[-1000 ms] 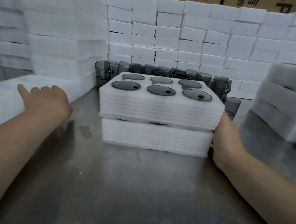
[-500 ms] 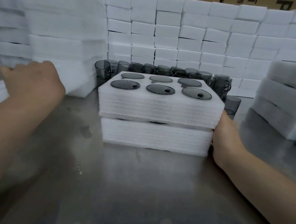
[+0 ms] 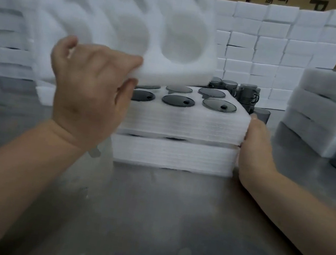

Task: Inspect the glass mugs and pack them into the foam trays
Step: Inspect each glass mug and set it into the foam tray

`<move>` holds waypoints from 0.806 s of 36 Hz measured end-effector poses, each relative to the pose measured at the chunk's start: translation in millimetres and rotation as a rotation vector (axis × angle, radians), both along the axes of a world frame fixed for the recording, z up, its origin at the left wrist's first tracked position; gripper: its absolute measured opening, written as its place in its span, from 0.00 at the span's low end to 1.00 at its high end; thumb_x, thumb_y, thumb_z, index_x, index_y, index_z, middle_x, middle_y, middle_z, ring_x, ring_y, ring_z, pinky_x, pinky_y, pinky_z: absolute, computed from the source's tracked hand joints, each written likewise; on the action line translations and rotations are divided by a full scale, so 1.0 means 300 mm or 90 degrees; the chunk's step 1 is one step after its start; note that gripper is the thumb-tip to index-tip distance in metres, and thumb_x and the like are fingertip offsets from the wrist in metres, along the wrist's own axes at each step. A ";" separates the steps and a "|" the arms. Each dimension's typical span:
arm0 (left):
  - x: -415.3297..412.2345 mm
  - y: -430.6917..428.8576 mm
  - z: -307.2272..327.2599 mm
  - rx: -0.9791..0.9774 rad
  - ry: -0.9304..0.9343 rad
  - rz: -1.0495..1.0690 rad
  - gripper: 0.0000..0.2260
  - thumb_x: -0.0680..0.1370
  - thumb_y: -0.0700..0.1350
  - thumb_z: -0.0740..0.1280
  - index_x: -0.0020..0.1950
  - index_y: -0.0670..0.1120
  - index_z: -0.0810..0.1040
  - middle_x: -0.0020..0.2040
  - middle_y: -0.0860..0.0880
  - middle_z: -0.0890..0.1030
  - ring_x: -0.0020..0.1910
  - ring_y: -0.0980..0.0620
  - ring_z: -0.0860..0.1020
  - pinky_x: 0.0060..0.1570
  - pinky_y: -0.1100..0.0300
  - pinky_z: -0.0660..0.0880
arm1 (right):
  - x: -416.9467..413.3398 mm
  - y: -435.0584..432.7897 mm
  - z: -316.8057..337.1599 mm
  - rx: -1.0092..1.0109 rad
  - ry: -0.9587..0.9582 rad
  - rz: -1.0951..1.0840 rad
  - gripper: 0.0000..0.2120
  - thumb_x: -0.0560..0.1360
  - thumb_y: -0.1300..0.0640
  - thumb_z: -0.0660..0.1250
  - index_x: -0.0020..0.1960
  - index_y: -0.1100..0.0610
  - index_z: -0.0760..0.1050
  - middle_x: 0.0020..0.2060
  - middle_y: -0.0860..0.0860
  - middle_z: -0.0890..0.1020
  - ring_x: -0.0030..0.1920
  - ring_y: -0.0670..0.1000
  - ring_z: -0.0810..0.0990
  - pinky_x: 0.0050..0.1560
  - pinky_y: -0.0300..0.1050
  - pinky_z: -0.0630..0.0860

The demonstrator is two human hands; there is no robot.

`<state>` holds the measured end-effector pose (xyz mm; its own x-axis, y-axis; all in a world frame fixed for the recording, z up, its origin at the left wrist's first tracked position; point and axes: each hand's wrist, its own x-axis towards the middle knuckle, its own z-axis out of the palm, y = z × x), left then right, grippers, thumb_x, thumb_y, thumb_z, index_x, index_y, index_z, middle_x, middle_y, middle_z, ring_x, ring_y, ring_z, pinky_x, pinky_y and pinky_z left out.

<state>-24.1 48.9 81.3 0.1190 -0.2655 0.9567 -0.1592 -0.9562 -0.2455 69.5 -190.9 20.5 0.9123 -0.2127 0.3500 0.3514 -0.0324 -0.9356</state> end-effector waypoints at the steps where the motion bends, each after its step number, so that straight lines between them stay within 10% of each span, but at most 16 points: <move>1: -0.005 -0.017 -0.007 0.013 0.003 -0.013 0.08 0.76 0.39 0.66 0.53 0.38 0.80 0.46 0.41 0.81 0.49 0.43 0.72 0.60 0.46 0.61 | -0.007 0.002 0.004 0.013 -0.018 -0.016 0.12 0.69 0.41 0.53 0.41 0.47 0.69 0.40 0.45 0.75 0.46 0.48 0.72 0.53 0.50 0.70; 6: -0.018 -0.069 -0.019 0.047 0.010 -0.053 0.08 0.74 0.36 0.68 0.52 0.38 0.81 0.45 0.42 0.82 0.46 0.41 0.79 0.59 0.42 0.61 | -0.050 0.014 0.020 -0.006 -0.100 -0.037 0.21 0.70 0.40 0.51 0.56 0.50 0.70 0.53 0.48 0.76 0.56 0.50 0.74 0.64 0.54 0.69; 9: -0.021 -0.077 -0.021 0.037 0.028 -0.056 0.08 0.74 0.36 0.68 0.52 0.38 0.81 0.45 0.42 0.82 0.47 0.41 0.78 0.60 0.43 0.61 | -0.078 0.021 0.025 -0.048 -0.165 -0.035 0.30 0.70 0.43 0.54 0.69 0.55 0.62 0.63 0.50 0.70 0.63 0.46 0.69 0.65 0.38 0.64; 12: -0.023 -0.075 -0.022 0.026 0.034 -0.054 0.08 0.74 0.35 0.68 0.52 0.37 0.81 0.46 0.41 0.82 0.47 0.39 0.79 0.59 0.41 0.61 | -0.135 0.031 0.041 -0.281 -0.364 -0.113 0.38 0.67 0.44 0.63 0.70 0.65 0.59 0.66 0.54 0.62 0.68 0.51 0.62 0.70 0.39 0.58; 17: -0.026 -0.055 -0.011 -0.026 0.017 -0.022 0.09 0.76 0.37 0.66 0.55 0.37 0.79 0.47 0.40 0.81 0.49 0.39 0.77 0.60 0.42 0.61 | -0.245 0.095 0.046 -0.541 -0.726 -0.063 0.15 0.69 0.55 0.69 0.51 0.60 0.73 0.50 0.58 0.77 0.50 0.54 0.73 0.51 0.47 0.72; 22: -0.028 -0.028 0.015 -0.091 -0.003 0.005 0.11 0.77 0.39 0.63 0.58 0.38 0.78 0.50 0.39 0.80 0.50 0.38 0.75 0.60 0.39 0.62 | -0.272 0.130 0.048 -0.735 -0.428 0.061 0.11 0.71 0.51 0.67 0.44 0.59 0.76 0.41 0.51 0.78 0.41 0.53 0.78 0.38 0.37 0.63; 29: -0.039 -0.037 0.026 -0.093 -0.014 -0.010 0.12 0.77 0.39 0.63 0.58 0.37 0.78 0.49 0.37 0.80 0.48 0.37 0.76 0.59 0.35 0.64 | -0.258 0.119 0.011 -0.831 -0.332 0.272 0.22 0.72 0.48 0.65 0.63 0.57 0.73 0.59 0.51 0.78 0.58 0.51 0.75 0.56 0.36 0.66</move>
<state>-35.9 37.9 89.3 0.0951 -0.1244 0.9877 -0.1704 -0.9796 -0.1070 -7.8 -155.4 23.7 0.5357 0.7537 0.3808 0.8328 -0.5460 -0.0911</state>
